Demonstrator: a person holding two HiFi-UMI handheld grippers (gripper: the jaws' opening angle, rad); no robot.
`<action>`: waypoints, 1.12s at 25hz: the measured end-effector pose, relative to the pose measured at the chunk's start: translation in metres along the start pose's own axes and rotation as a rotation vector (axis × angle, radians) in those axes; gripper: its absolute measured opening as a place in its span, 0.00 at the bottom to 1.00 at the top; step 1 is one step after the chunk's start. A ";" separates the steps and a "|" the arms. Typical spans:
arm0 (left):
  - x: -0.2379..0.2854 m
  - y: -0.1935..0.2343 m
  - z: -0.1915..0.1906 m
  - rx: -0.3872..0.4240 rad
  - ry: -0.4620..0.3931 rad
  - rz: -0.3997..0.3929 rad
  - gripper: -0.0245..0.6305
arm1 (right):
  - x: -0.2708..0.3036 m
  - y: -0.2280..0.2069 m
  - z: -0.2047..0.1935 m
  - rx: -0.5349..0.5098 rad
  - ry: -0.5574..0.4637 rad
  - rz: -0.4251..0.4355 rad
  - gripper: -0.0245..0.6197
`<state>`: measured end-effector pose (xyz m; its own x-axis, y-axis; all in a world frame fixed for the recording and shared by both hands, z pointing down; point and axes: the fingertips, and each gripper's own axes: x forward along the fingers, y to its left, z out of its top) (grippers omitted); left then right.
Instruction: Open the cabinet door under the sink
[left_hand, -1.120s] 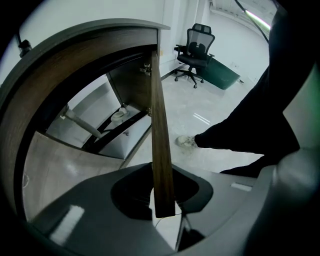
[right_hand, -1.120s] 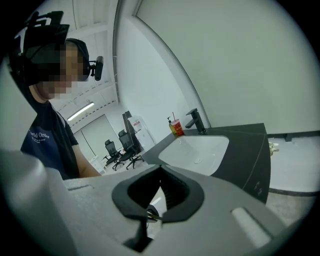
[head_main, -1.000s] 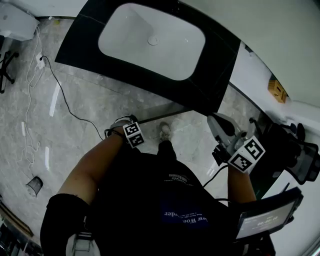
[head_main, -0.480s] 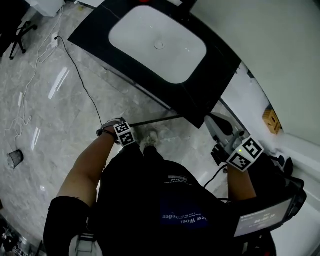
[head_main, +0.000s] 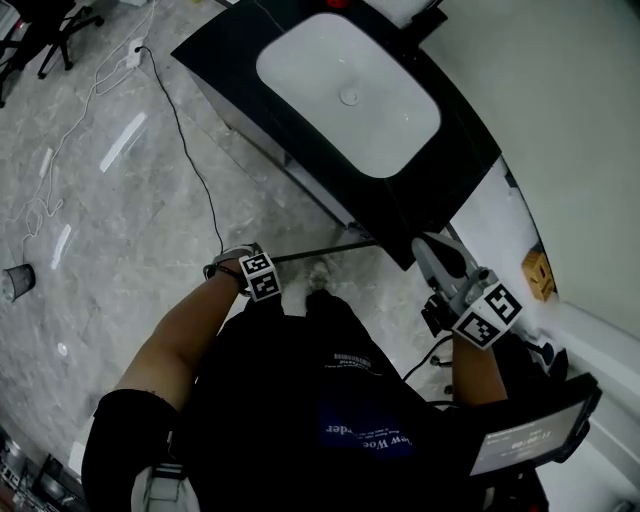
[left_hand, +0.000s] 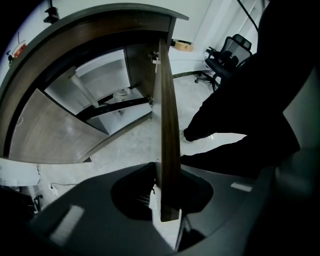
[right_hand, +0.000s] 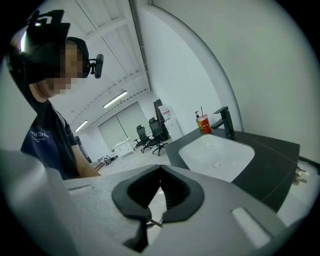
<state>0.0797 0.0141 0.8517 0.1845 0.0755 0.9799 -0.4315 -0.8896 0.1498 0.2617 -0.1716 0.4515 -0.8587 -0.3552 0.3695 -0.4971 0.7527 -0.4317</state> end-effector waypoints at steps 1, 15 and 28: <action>0.001 -0.001 -0.001 -0.009 0.009 0.002 0.14 | 0.001 -0.001 0.000 -0.003 0.004 0.017 0.04; 0.016 -0.044 0.002 -0.283 0.111 0.043 0.15 | -0.020 -0.055 0.017 -0.122 0.120 0.254 0.04; 0.016 -0.099 0.042 -0.450 -0.009 -0.001 0.15 | -0.006 -0.013 -0.004 -0.160 0.211 0.401 0.04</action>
<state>0.1627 0.0842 0.8469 0.1918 0.0707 0.9789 -0.7724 -0.6045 0.1950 0.2737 -0.1771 0.4577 -0.9266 0.0885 0.3655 -0.0919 0.8891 -0.4484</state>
